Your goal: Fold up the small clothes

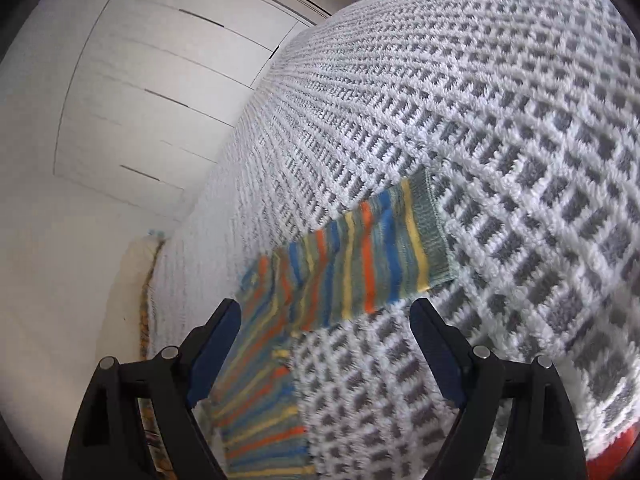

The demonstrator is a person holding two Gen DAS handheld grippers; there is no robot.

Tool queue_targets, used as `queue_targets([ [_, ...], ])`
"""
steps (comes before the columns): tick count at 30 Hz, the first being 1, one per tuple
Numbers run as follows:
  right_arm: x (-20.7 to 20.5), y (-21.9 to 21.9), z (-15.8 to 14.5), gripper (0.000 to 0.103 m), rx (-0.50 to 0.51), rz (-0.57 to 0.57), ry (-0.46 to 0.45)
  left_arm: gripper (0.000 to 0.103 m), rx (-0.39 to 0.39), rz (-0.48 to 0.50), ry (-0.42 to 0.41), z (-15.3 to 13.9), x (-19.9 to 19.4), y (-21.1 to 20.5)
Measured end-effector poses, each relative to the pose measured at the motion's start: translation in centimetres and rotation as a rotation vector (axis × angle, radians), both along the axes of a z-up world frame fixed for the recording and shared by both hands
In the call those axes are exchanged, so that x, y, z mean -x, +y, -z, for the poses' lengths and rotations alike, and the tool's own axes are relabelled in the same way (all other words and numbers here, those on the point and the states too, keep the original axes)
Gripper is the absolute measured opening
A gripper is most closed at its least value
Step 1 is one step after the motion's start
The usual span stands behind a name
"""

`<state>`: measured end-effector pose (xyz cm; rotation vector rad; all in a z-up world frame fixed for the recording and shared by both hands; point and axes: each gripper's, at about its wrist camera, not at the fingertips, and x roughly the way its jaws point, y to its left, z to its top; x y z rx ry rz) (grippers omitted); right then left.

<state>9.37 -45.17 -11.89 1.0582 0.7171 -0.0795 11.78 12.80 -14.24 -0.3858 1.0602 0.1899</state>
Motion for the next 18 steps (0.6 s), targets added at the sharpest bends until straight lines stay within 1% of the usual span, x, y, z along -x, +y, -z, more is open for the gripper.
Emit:
queue_targets([
  [2, -0.9, -0.5, 1.3, 0.086, -0.101, 0.010, 0.016, 0.094, 0.010, -0.003, 0.011, 0.1, 0.0, 0.0],
  [6, -2.9, 0.1, 5.1, 0.086, -0.276, -0.014, 0.067, 0.094, 0.003, -0.007, -0.008, -0.4, 0.2, 0.1],
  [7, -3.3, 0.3, 6.0, 0.086, -0.297, -0.013, 0.083, 0.094, 0.002, -0.006, -0.007, -0.5, 0.2, 0.1],
  [8, -3.7, 0.3, 6.8, 0.086, -0.297, 0.007, 0.106, 0.094, 0.002, -0.005, -0.004, -0.5, 0.2, 0.1],
  [10, -3.7, -0.4, 8.1, 0.084, -0.270, 0.094, 0.170, 0.094, 0.009, -0.005, 0.009, -0.4, 0.1, 0.1],
  [12, -3.2, -1.3, 9.0, 0.080, -0.283, 0.186, 0.134, 0.094, 0.022, -0.011, 0.018, -0.4, 0.2, 0.4],
  [14, -2.9, -1.9, 9.2, 0.070, -0.262, 0.246, 0.103, 0.094, 0.025, -0.021, 0.021, -0.3, 0.3, 0.5],
  [15, -3.0, -2.0, 9.2, 0.067, -0.245, 0.255, 0.100, 0.094, 0.025, -0.026, 0.027, -0.1, 0.3, 0.7],
  [16, -3.2, -2.0, 9.3, 0.057, -0.226, 0.259, 0.104, 0.094, 0.026, -0.029, 0.033, 0.0, 0.3, 0.8],
  [17, -3.3, -2.1, 9.5, 0.041, -0.208, 0.264, 0.114, 0.094, 0.029, -0.033, 0.042, 0.3, 0.2, 0.9],
  [18, -3.4, -2.2, 9.6, 0.030, -0.189, 0.266, 0.121, 0.094, 0.033, -0.037, 0.050, 0.5, 0.2, 0.9],
])
